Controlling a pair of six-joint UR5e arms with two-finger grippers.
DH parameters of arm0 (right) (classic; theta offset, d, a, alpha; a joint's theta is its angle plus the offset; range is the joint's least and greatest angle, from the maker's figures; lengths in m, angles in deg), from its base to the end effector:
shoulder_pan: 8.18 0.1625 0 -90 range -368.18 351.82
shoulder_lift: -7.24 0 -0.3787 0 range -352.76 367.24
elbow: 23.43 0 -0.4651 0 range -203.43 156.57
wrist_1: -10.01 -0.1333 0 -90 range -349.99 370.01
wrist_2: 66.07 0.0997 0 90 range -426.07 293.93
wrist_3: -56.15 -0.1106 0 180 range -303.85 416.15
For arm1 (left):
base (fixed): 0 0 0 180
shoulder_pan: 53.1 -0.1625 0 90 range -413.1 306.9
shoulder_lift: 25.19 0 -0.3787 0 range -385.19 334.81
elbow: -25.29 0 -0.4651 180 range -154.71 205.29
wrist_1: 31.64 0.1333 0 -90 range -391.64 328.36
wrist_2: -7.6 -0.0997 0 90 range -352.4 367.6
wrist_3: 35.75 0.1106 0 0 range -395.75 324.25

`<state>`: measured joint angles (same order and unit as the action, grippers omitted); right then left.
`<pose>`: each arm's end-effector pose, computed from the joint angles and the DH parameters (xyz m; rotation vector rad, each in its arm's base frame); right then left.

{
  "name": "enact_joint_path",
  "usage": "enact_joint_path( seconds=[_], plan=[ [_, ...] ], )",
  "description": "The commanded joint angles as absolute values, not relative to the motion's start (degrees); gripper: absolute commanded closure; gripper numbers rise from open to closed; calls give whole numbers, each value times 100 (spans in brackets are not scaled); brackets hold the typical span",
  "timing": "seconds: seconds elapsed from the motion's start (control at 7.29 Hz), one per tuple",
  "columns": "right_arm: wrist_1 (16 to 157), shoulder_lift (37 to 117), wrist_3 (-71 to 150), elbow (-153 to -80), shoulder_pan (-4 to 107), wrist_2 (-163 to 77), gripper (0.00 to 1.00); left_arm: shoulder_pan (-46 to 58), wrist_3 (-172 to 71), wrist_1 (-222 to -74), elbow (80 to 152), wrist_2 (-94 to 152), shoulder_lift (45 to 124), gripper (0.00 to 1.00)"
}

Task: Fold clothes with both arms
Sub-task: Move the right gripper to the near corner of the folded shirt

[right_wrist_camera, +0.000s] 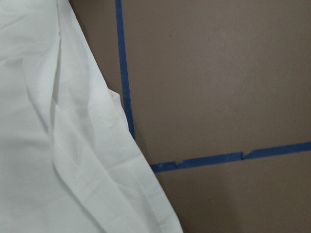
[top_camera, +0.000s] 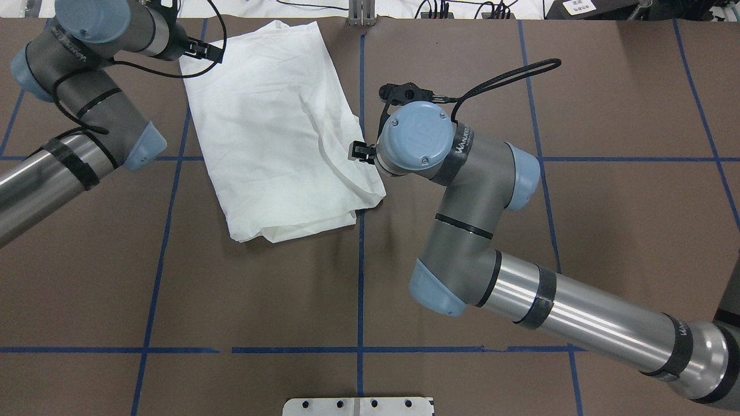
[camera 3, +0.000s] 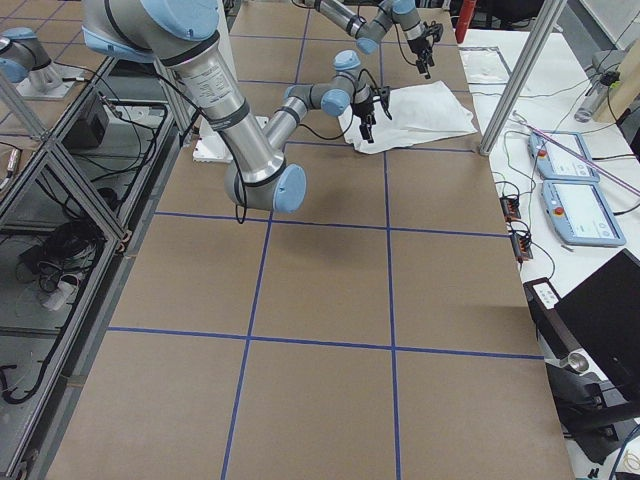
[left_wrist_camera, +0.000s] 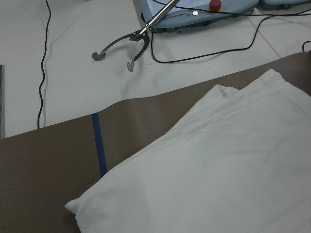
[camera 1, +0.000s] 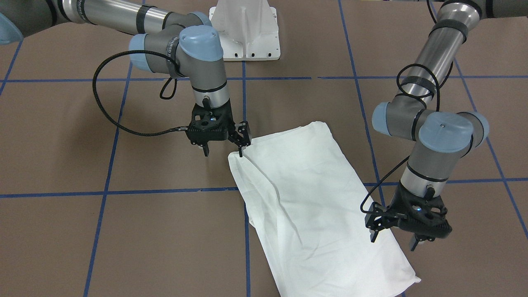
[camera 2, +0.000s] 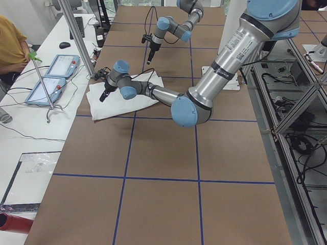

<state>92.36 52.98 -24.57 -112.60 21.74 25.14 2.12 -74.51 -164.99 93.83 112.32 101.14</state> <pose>-0.5853 -0.4880 0.1059 0.2818 -0.8505 0.3265 0.3798 -0.7313 0.3198 0.6686 0.7921 0.0674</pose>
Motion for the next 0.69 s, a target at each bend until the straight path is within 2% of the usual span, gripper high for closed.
enact_joint_path(
  seconds=[0.0, 0.27, 0.55],
  plan=[
    [9421, 5119, -4219, -11211, 1732, 2288, 1, 227, -7459, -16471, 10215, 11596, 9464, 0],
    [9447, 5119, -5270, -11211, 1511, 2182, 5, 218, -7459, -16471, 11086, 11597, 8611, 0],
    [9587, 5084, -6246, -11002, 1213, 2147, 8, 218, -7459, -16471, 11160, 11605, 8529, 0]
  ],
)
